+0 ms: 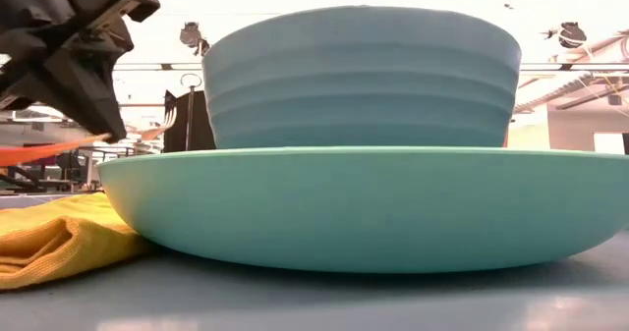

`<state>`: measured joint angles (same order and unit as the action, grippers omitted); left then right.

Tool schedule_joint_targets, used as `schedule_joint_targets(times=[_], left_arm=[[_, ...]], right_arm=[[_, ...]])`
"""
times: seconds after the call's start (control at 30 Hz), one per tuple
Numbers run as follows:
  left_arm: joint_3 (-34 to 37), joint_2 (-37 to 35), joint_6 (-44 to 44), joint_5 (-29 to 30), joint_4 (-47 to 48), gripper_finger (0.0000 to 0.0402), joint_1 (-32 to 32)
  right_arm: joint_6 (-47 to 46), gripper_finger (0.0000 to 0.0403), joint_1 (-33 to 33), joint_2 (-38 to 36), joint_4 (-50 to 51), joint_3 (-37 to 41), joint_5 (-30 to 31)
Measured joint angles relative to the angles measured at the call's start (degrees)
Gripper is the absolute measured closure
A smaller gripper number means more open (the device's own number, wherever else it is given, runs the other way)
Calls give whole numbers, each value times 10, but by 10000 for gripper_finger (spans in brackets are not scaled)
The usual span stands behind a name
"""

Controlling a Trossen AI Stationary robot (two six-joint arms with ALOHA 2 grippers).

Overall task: Set up tray
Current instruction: Put the fork on top of the napkin

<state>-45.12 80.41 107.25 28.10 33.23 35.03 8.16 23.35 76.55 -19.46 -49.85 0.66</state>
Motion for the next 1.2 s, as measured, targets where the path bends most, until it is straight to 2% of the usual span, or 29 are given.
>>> schedule_joint_targets(times=[0.27, 0.53, 0.83, 1.1, 1.2], left_arm=[[0, 91, 88, 9, -115, 392, 47], [-1, 144, 158, 5, -186, 392, 83], [-1, 149, 221, 19, -196, 392, 117], [-1, 149, 267, 3, -178, 392, 132], [-1, 149, 279, 22, -167, 392, 135]], right_arm=[[0, 280, 26, -24, 34, 0, 12], [0, 280, 46, -24, 53, 0, 11], [0, 280, 53, -24, 52, 0, 10], [3, 280, 53, -24, 53, 0, 10], [1, 280, 53, -24, 56, 0, 10]])
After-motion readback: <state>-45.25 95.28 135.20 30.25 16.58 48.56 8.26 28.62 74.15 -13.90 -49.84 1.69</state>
